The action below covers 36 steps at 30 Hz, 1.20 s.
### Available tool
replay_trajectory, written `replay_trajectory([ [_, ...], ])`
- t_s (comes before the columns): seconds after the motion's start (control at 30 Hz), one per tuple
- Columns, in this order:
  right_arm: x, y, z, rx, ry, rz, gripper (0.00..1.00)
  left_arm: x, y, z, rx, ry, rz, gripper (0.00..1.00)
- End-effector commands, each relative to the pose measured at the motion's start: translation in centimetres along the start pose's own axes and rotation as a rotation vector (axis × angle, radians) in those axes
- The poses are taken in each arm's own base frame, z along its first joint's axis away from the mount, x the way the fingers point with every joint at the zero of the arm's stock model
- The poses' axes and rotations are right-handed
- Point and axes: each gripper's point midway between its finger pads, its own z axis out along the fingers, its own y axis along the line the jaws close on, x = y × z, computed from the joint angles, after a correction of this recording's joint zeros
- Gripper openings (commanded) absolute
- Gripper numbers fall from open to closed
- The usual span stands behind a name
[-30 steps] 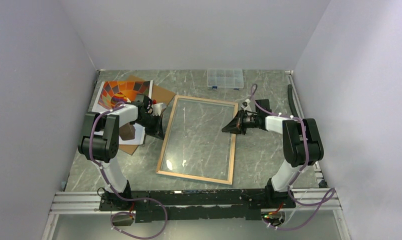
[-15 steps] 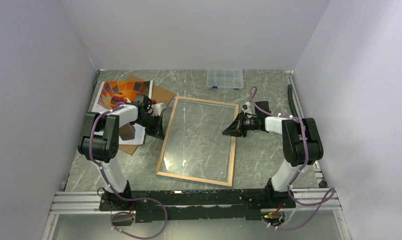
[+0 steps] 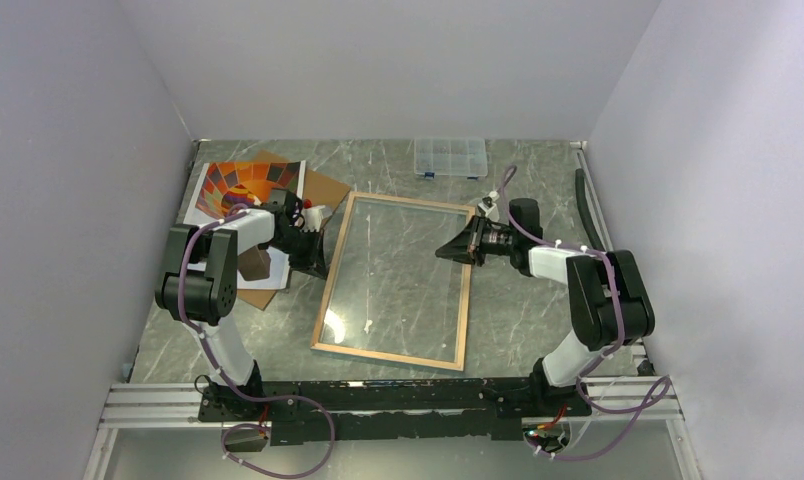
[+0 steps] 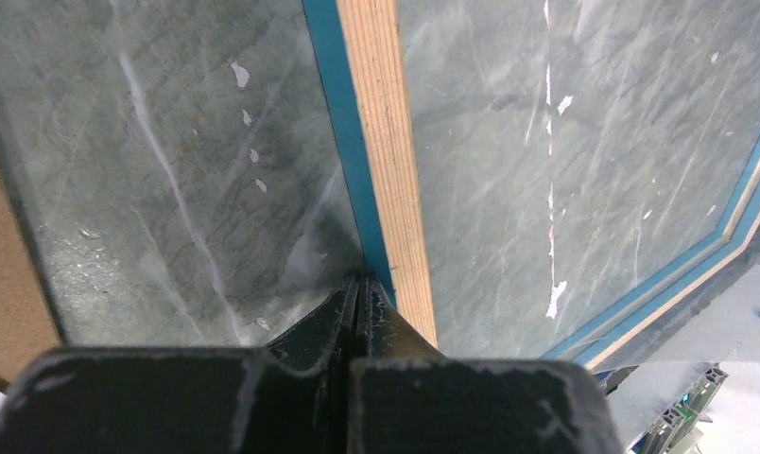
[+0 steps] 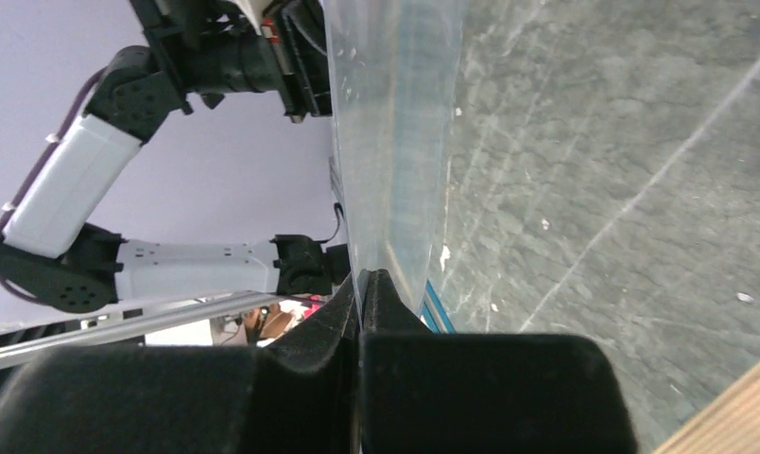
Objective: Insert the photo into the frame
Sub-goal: Place the photo frame item in the photo frame.
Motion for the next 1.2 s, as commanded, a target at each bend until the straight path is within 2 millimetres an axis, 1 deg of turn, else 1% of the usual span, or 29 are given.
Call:
replay_trajectory([
  [0.0,0.6,3.7,0.1,-0.140,0.002,-0.106,0.00,0.2,-1.2,0.4,0.052,0.006,0.036,0.03],
  [0.3,1.0,5.4,-0.3,-0.238,-0.007,-0.117,0.00,0.2,-1.2,0.5,0.050,0.009,0.036,0.03],
  [0.53,1.4,4.9,0.3,-0.246,0.007,-0.088,0.00,0.4,-1.2,0.5,0.047,0.014,0.037,0.03],
  [0.7,1.4,4.9,0.3,-0.257,-0.001,-0.082,0.00,0.4,-1.2,0.5,0.046,0.017,0.037,0.03],
  [0.8,1.6,4.1,0.5,-0.230,0.002,-0.071,0.00,0.5,-1.2,0.5,0.045,0.017,0.038,0.03],
  [1.0,2.1,1.5,0.8,-0.140,-0.007,-0.045,0.00,0.5,-1.2,0.5,0.046,0.017,0.038,0.03],
  [1.17,2.5,0.4,1.0,-0.108,-0.012,-0.030,0.00,0.6,-1.2,0.6,0.049,0.022,0.037,0.03],
])
